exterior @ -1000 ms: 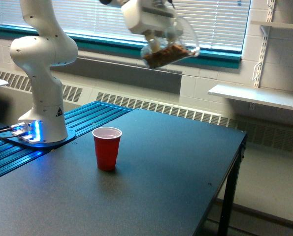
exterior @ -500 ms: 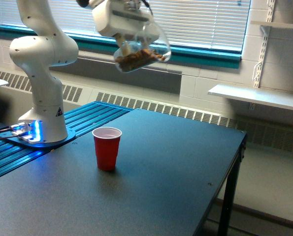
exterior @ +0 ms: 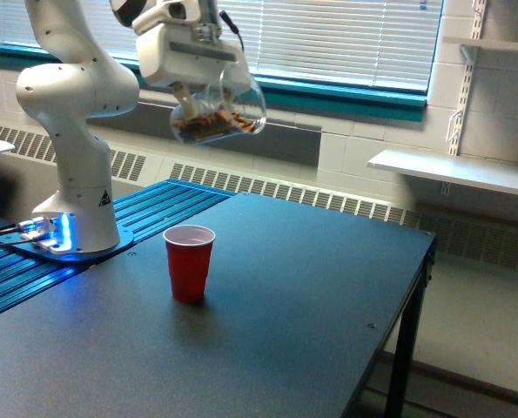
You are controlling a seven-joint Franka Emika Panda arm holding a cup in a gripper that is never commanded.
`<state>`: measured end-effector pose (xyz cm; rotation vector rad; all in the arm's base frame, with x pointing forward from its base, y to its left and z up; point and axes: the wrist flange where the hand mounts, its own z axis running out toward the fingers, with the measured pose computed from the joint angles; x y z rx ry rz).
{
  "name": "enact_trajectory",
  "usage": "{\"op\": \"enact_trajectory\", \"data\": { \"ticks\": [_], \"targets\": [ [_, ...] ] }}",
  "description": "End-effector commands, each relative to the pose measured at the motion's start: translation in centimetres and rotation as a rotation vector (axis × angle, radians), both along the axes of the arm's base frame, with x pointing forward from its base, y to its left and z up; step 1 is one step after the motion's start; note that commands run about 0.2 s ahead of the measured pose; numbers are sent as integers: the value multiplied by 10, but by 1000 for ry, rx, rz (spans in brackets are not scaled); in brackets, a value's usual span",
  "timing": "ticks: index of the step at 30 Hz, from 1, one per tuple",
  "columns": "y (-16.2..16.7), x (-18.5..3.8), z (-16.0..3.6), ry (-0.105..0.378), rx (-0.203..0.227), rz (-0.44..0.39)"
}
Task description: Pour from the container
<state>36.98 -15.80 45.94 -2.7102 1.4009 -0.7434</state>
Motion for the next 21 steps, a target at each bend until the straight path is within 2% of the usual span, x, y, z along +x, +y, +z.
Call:
{"op": "enact_trajectory", "data": {
  "ticks": [1,21],
  "targets": [
    [1,-15,-2,28,-23,21],
    [17,-61,-38,116,-5,41]
  ]
}}
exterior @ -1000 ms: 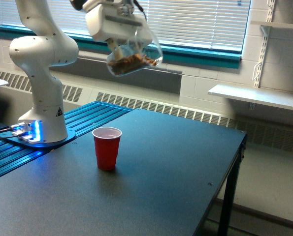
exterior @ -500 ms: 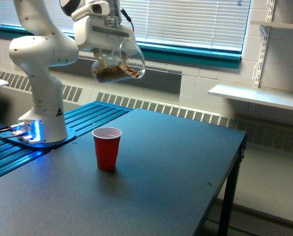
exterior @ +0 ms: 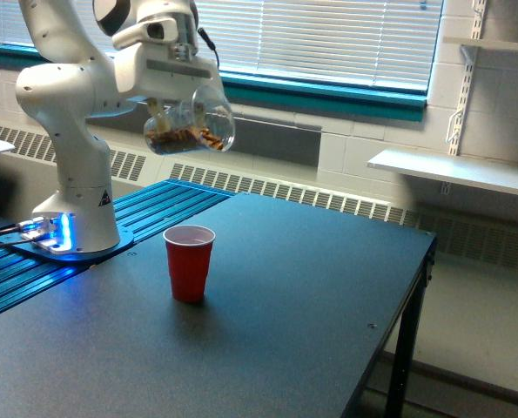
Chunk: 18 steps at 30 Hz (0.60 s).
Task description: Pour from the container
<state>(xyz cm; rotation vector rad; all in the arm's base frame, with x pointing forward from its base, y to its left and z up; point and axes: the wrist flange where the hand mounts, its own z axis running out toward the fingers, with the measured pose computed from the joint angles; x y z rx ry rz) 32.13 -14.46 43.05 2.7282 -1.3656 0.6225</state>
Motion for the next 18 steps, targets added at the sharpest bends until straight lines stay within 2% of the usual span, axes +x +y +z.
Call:
{"op": "enact_trajectory", "data": {
  "ticks": [1,10,18],
  "targets": [
    [4,-14,-10,39,-11,26],
    [9,-29,-22,97,-15,57],
    [13,-39,-30,144,-37,94]
  ]
}}
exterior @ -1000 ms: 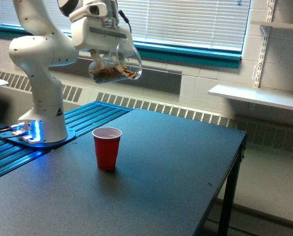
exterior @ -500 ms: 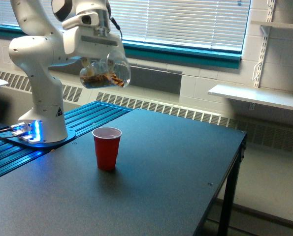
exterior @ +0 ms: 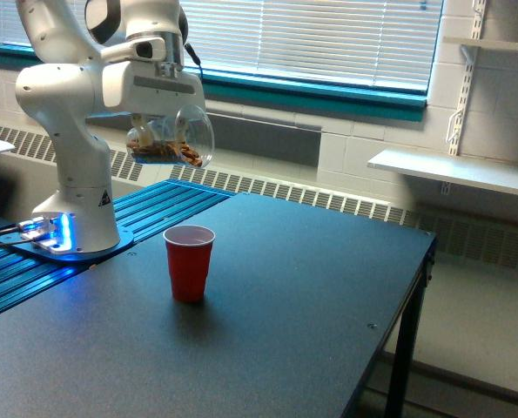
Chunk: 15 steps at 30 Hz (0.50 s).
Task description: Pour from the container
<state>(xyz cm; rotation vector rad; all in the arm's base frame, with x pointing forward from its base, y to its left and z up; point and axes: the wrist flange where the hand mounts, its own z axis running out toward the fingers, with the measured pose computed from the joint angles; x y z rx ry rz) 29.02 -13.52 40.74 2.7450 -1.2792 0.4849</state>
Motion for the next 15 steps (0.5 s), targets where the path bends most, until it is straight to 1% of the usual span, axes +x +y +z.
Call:
{"op": "enact_trajectory", "data": {
  "ticks": [1,6,13,15],
  "targets": [
    [5,-9,-9,50,-24,55],
    [12,-16,-18,83,-31,74],
    [22,-23,-30,119,-27,105],
    [24,-23,-29,124,-32,111]
  ]
}}
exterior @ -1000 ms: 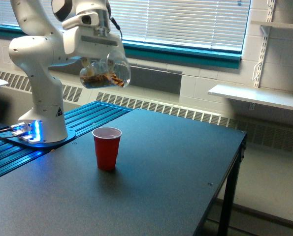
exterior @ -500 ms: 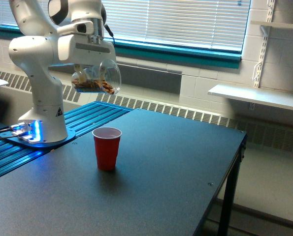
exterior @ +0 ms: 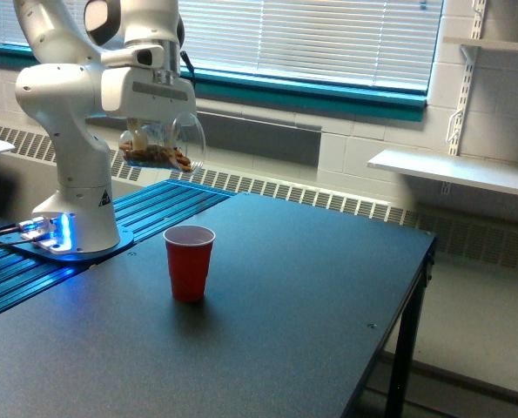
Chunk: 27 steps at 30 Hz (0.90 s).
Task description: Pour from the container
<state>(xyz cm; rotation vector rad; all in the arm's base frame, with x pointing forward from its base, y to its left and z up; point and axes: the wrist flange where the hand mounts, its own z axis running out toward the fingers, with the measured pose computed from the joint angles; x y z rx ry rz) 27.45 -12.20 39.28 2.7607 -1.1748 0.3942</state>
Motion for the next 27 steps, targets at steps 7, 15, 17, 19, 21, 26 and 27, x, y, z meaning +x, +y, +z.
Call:
{"op": "enact_trajectory", "data": {
  "ticks": [7,15,17,19,21,26,27],
  "targets": [
    [19,-8,-14,66,-12,66],
    [22,-10,-14,86,-10,72],
    [23,-11,-14,93,-11,74],
    [24,-11,-14,99,-11,76],
    [24,-12,-14,104,-11,77],
    [24,-15,-14,117,-14,79],
    [23,-16,-14,122,-14,78]
  ]
}}
